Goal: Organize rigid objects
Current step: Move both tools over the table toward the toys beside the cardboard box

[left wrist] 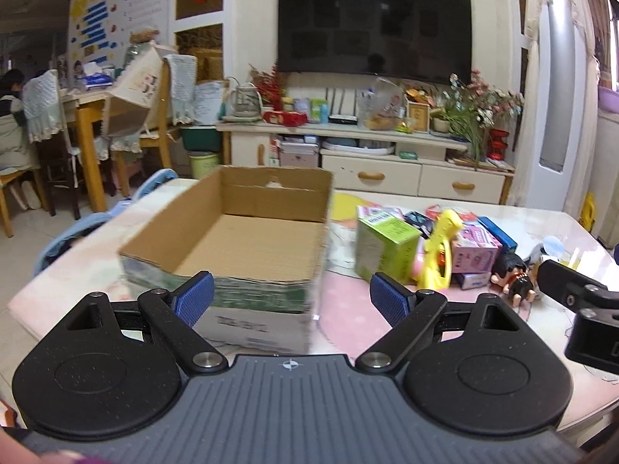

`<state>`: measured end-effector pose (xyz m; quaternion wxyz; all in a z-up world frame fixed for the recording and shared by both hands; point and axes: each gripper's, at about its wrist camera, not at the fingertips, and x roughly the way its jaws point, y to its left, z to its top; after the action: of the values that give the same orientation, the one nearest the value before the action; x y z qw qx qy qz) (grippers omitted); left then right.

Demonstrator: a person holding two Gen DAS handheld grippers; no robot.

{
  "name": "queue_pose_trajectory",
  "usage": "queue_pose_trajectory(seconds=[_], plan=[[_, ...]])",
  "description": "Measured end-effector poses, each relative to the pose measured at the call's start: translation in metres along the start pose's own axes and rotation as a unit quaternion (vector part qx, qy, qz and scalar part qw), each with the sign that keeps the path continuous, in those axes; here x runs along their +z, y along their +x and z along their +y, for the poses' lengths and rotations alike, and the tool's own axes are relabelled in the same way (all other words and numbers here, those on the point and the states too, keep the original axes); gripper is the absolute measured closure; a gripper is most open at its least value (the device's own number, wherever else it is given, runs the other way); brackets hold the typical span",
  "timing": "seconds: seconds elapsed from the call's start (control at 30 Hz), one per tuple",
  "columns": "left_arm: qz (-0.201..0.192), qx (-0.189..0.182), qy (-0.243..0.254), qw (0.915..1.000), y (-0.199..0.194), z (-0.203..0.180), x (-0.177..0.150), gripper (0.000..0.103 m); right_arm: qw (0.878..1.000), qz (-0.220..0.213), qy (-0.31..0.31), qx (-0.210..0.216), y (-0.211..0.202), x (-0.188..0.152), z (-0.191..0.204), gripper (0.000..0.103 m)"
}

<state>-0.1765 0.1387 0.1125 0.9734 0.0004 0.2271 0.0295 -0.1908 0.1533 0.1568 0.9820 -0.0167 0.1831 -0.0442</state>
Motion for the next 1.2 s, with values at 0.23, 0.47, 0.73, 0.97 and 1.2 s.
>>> queue_pose_trajectory(seconds=[0.23,0.47,0.73,0.97,1.2], plan=[[-0.019,0.009,-0.012,0.9997,-0.024,0.019,0.000,0.000,0.999,-0.015,0.005,0.030,-0.017,0.007,0.017,0.001],[-0.031,0.011,-0.005,0.9994,-0.036,0.020,0.000,0.000,0.999,-0.030,-0.004,0.027,-0.027,0.009,0.023,0.001],[-0.035,0.011,0.003,0.9993,-0.042,0.018,-0.001,0.000,0.999,-0.039,-0.001,0.016,-0.032,0.004,0.013,0.001],[-0.036,-0.002,0.009,0.9993,-0.046,0.010,0.002,0.000,0.999,-0.050,0.010,0.009,-0.035,-0.007,-0.007,0.001],[-0.024,-0.045,0.048,0.9976,-0.019,-0.021,-0.004,0.000,0.999,-0.032,0.032,-0.029,-0.008,-0.027,-0.040,0.001]])
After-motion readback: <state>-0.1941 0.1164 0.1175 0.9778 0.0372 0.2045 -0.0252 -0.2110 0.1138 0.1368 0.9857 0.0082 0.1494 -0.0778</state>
